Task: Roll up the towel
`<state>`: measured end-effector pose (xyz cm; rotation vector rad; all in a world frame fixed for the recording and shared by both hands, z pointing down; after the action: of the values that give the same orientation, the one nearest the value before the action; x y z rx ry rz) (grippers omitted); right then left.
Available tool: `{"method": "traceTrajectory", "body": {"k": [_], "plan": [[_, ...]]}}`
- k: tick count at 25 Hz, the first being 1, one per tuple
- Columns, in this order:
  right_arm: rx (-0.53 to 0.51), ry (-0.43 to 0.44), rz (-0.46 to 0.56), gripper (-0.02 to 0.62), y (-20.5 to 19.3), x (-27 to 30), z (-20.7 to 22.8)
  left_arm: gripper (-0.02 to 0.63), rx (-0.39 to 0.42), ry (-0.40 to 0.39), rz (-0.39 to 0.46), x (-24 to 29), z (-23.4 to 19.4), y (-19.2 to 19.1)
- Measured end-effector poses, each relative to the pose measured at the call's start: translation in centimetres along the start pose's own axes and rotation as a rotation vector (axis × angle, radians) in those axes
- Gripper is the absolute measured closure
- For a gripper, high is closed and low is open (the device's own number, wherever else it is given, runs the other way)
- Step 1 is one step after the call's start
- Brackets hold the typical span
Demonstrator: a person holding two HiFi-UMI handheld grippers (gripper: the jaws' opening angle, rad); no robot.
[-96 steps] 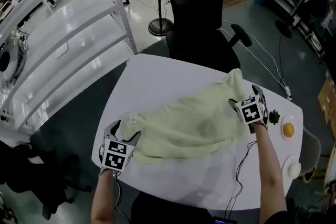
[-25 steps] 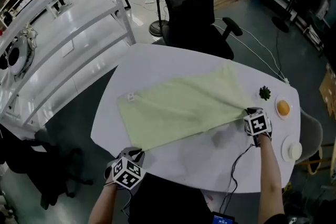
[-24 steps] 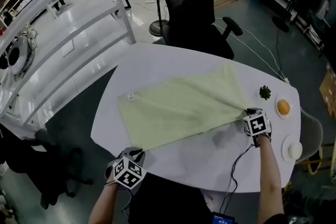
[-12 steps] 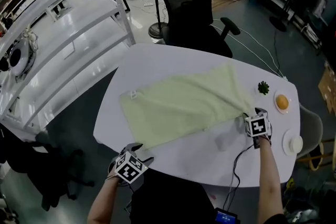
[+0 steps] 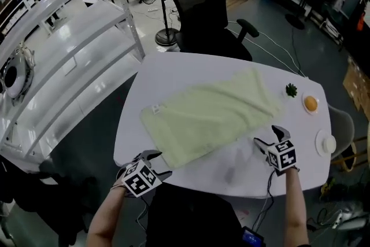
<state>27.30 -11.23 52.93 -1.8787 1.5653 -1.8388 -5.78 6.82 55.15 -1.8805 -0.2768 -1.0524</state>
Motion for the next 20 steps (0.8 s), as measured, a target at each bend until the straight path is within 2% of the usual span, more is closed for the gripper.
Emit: {"method": "traceTrajectory", "body": {"k": [4, 7, 10, 16, 20], "plan": [[-0.045, 0.061, 0.032, 0.207, 2.2, -2.0, -6.6, 0.262, 0.081, -0.051, 0.003, -1.0, -2.0, -0.5], [-0.061, 0.098, 0.047, 0.207, 3.1, -2.9, -11.0, 0.296, 0.110, -0.089, 0.027, -1.5, -3.6, -0.5], [-0.047, 0.130, 0.049, 0.207, 3.7, -3.9, -15.1, 0.296, 0.140, -0.146, 0.041, -2.0, -4.5, -0.7], [-0.087, 0.182, 0.063, 0.204, 4.5, -5.4, -22.7, 0.299, 0.328, -0.241, -0.024, -1.9, -5.4, -1.5], [-0.138, 0.186, 0.049, 0.211, 4.4, -5.3, -26.3, 0.369, 0.419, -0.275, -0.045, -1.1, -5.7, -1.7]]}}
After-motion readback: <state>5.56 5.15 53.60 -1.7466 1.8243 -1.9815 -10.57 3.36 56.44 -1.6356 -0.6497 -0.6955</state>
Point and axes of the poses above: the fingertips, and each gripper's own axes: x forward along the fingers, z to its right, y out of its top, the point moved 1 cm from there along -x, backward along the fingers, and after that the axes turned 12 degrees about -y, right-handed, at the moved point
